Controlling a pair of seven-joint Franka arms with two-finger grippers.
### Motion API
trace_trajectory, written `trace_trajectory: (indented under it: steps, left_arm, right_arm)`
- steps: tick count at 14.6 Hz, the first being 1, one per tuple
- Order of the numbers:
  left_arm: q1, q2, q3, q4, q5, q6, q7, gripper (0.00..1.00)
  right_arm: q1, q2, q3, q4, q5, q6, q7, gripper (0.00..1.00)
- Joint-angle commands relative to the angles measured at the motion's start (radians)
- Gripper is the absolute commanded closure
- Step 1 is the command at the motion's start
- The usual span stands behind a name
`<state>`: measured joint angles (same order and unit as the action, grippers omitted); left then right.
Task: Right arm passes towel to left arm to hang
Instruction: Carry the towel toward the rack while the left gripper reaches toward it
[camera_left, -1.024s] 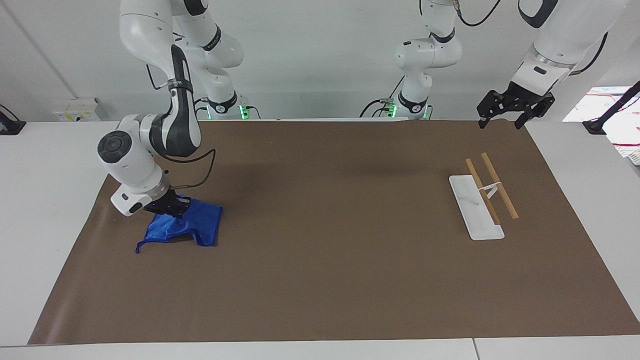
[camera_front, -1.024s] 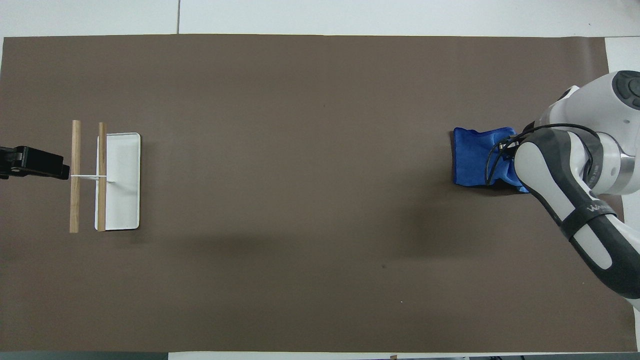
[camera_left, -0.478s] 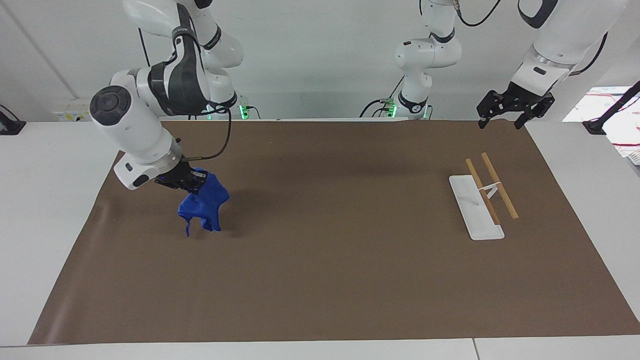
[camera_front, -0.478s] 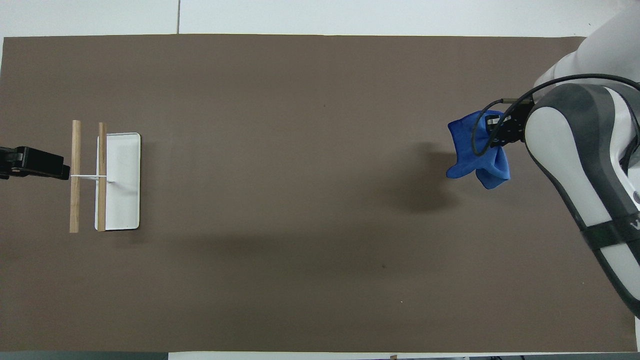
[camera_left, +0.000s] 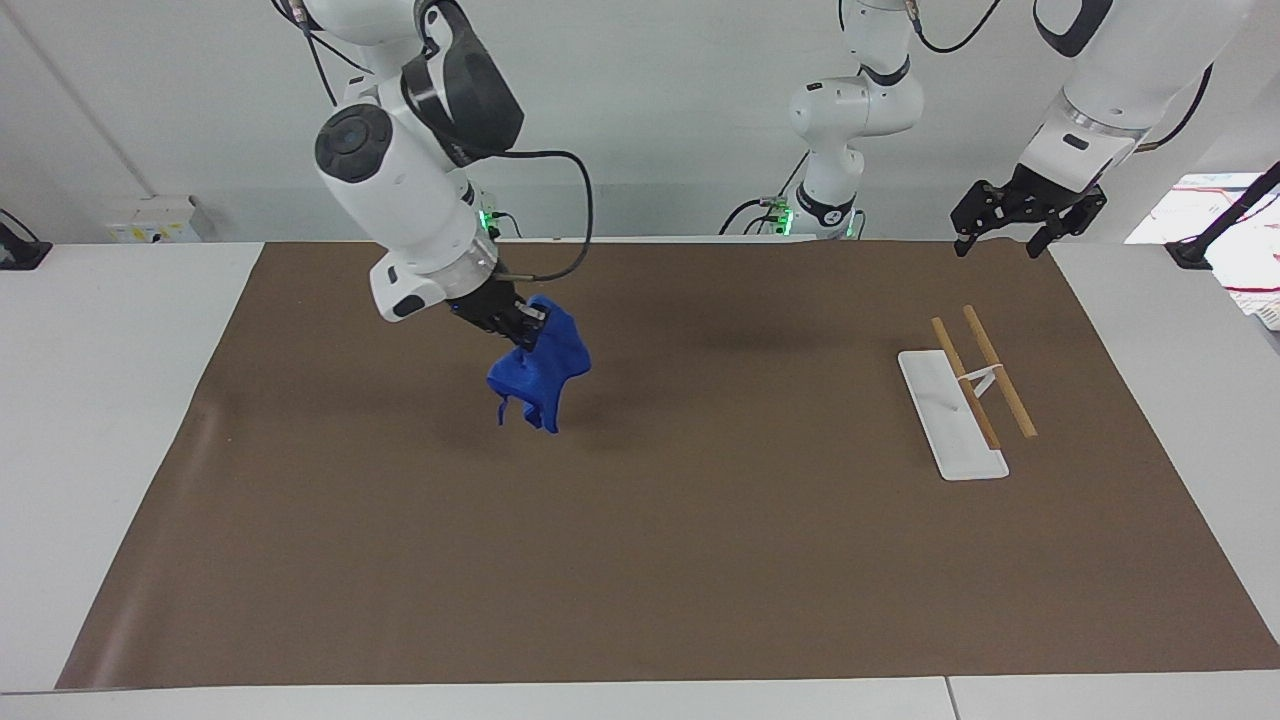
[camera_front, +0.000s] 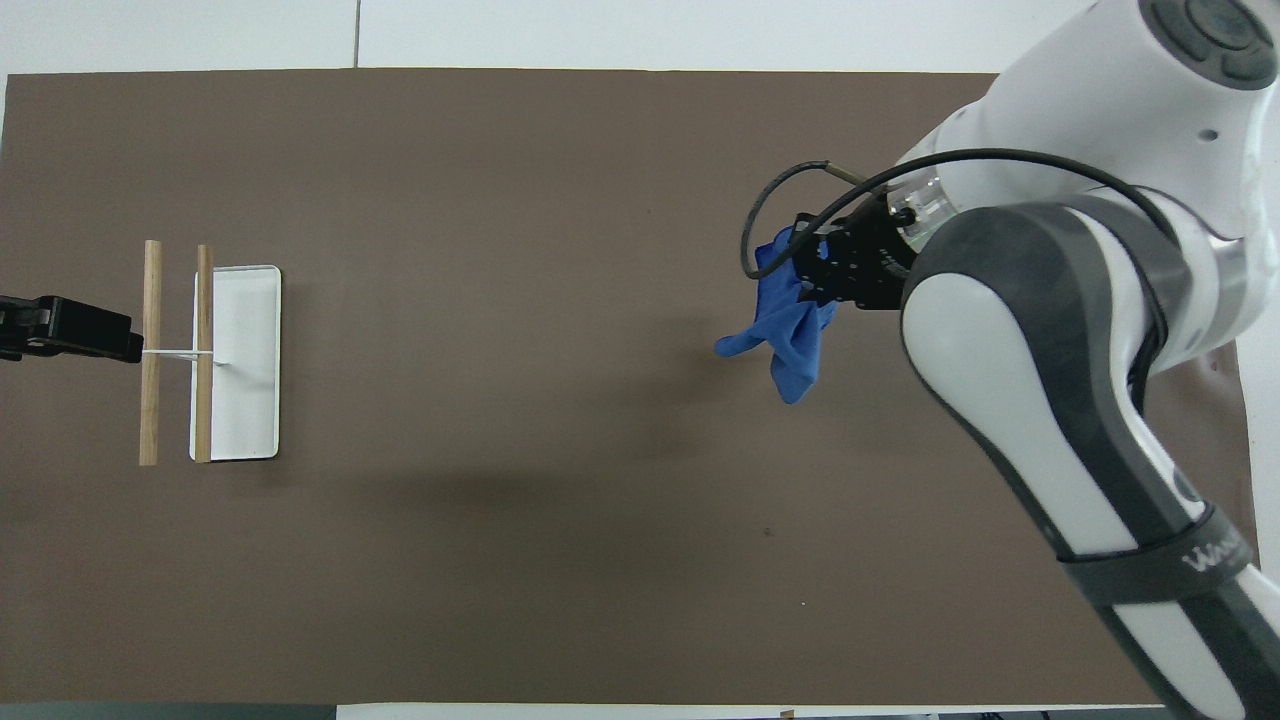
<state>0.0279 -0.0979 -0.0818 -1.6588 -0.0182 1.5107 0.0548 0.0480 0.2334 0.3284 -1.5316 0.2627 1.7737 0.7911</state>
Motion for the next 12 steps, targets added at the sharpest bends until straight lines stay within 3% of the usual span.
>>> trace_trajectory:
  steps: [1,4,8,12]
  left_arm:
    - [-0.002,-0.049,0.0,-0.07,0.001,0.008,0.004,0.0]
    - [0.006,-0.045,0.0,-0.076,-0.079,0.025,-0.029,0.0]
    - [-0.005,0.003,-0.001,-0.088,-0.231,0.071,-0.284,0.0]
    - [-0.037,0.055,-0.006,-0.139,-0.393,0.196,-0.533,0.0]
  right_arm:
    - [0.05,0.015,0.006,0.022,0.094,0.08,0.169,1.0]
    - [0.139,0.015,0.006,0.022,0.174,0.217,0.345,1.0]
    - [0.254,0.021,0.006,0.021,0.213,0.4,0.545,1.0]
    - [0.294,0.023,0.006,0.021,0.213,0.443,0.606,1.0]
